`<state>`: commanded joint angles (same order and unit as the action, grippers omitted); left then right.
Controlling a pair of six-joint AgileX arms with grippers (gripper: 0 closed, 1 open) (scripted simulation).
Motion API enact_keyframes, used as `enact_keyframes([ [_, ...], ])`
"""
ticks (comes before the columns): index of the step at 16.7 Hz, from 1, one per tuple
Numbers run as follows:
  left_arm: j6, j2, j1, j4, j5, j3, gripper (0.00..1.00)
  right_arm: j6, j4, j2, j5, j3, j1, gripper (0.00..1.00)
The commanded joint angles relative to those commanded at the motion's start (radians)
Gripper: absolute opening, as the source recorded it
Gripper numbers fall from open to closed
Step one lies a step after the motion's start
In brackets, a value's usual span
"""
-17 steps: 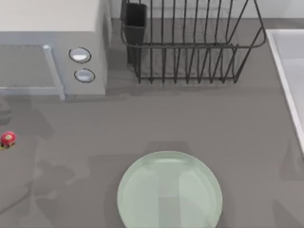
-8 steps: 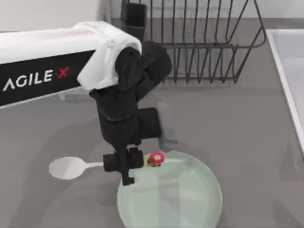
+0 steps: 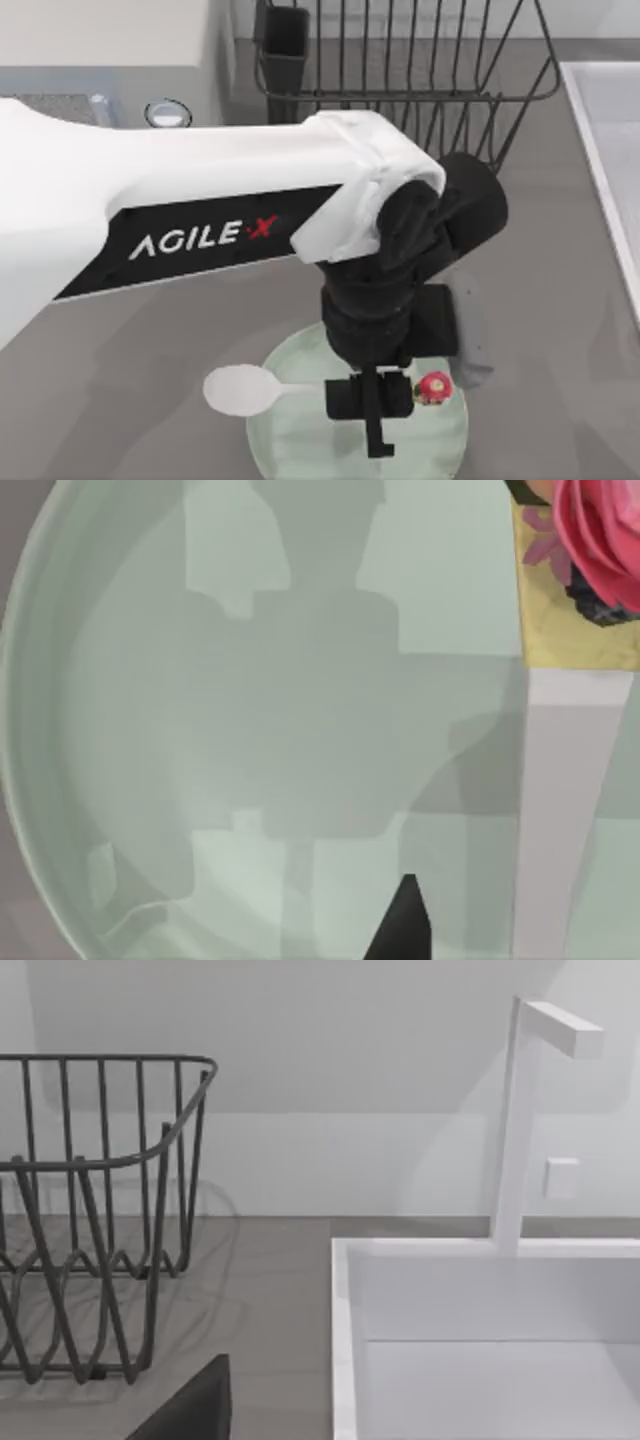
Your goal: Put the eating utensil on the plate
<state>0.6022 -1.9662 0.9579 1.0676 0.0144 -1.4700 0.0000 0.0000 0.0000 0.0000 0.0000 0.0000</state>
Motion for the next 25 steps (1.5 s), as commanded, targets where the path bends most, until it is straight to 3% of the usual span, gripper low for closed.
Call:
enact_keyframes([
  [7, -0.005, 0.001, -0.002, -0.02, -0.01, -0.004, 0.0, 0.0, 0.0, 0.0, 0.0, 0.0, 0.0, 1.0],
  [17, -0.027, 0.007, 0.002, -0.191, -0.073, -0.051, 0.0, 0.0, 0.0, 0.0, 0.0, 0.0, 0.0, 1.0],
  [25, -0.015, 0.016, -0.008, -0.229, -0.05, -0.01, 0.0, 0.0, 0.0, 0.0, 0.0, 0.0, 0.0, 1.0],
])
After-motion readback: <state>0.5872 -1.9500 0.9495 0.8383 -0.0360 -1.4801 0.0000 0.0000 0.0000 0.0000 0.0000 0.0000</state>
